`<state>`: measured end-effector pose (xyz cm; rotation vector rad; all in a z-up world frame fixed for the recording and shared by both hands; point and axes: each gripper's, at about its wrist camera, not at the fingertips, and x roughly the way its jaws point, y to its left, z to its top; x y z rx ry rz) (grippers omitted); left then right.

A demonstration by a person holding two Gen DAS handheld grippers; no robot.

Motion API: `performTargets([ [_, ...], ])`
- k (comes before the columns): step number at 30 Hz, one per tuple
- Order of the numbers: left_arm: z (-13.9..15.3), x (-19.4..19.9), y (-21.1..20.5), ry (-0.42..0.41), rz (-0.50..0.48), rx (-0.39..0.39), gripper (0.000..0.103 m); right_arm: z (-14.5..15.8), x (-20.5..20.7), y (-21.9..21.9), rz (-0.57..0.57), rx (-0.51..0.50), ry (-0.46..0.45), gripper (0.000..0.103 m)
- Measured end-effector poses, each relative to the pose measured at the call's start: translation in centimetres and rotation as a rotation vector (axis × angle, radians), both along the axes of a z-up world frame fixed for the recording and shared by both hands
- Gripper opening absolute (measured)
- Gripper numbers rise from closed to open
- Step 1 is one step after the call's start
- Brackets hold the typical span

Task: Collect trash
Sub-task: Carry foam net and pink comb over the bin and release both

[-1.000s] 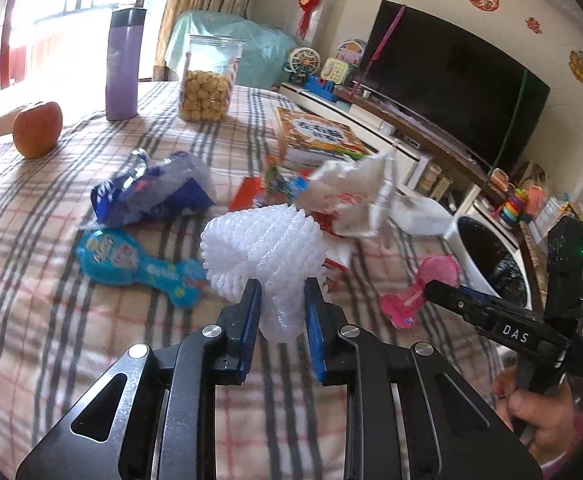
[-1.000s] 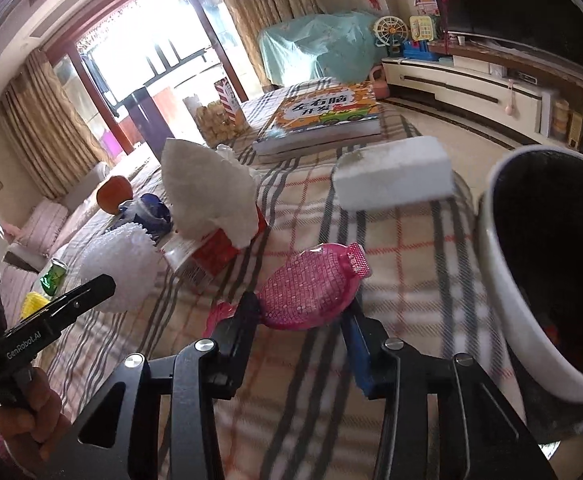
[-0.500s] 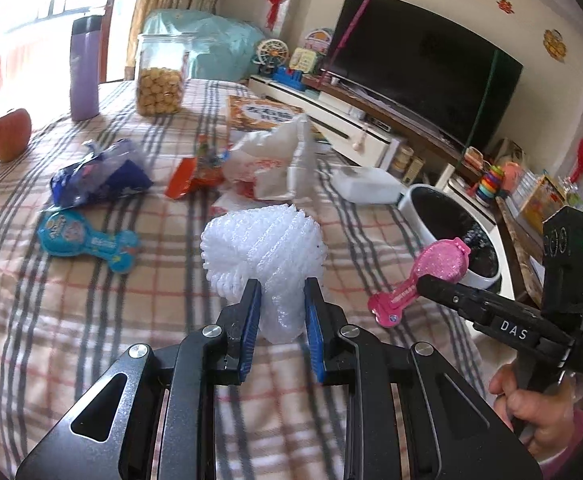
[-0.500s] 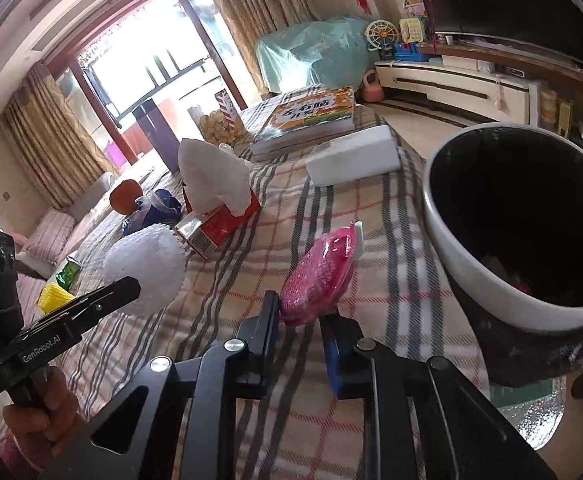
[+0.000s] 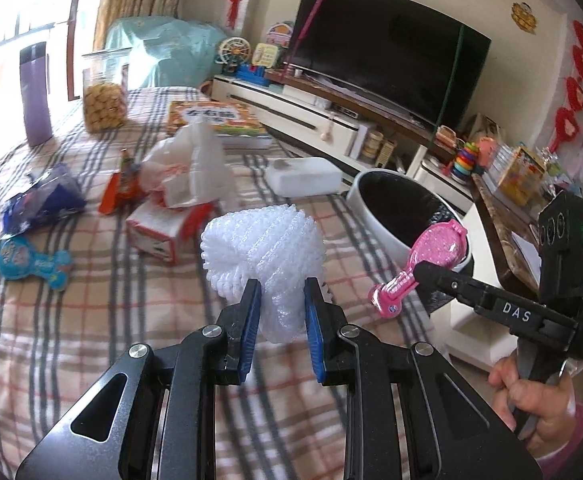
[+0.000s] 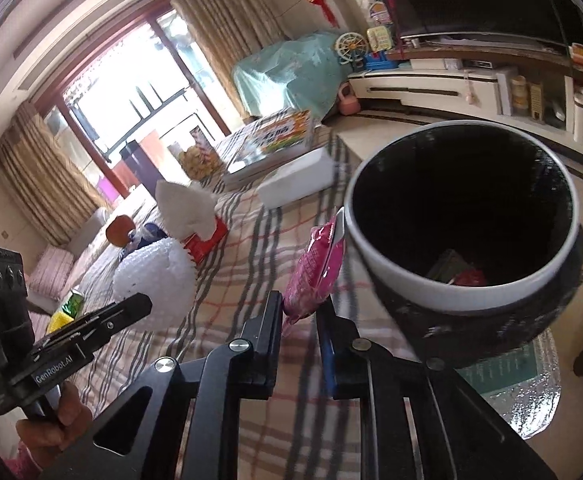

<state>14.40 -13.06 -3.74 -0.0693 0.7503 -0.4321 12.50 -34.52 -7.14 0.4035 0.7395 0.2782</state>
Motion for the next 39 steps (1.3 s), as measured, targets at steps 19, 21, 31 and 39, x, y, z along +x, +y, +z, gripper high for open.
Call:
performTargets([
  [19,0.9,1.3,-7.3,-0.012,-0.124,0.026,0.020,1.0,-0.6,-6.3,-0.117,0.049,-0.030,0.017],
  [21,1.1,1.6,-8.0,-0.016,-0.138,0.031,0.021,1.0,-0.6,-6.8,-0.127,0.050,-0.030,0.017],
  [31,1.2,3.0,-11.2,-0.019,-0.192,0.051,0.021,1.3,0.4,-8.9,-0.162,0.038,-0.030,0.017],
  [39,1.1,4.3,-14.3,-0.008,-0.228,0.065,0.021,0.2,1.8,-10.5,-0.180,0.028,0.004,0.017],
])
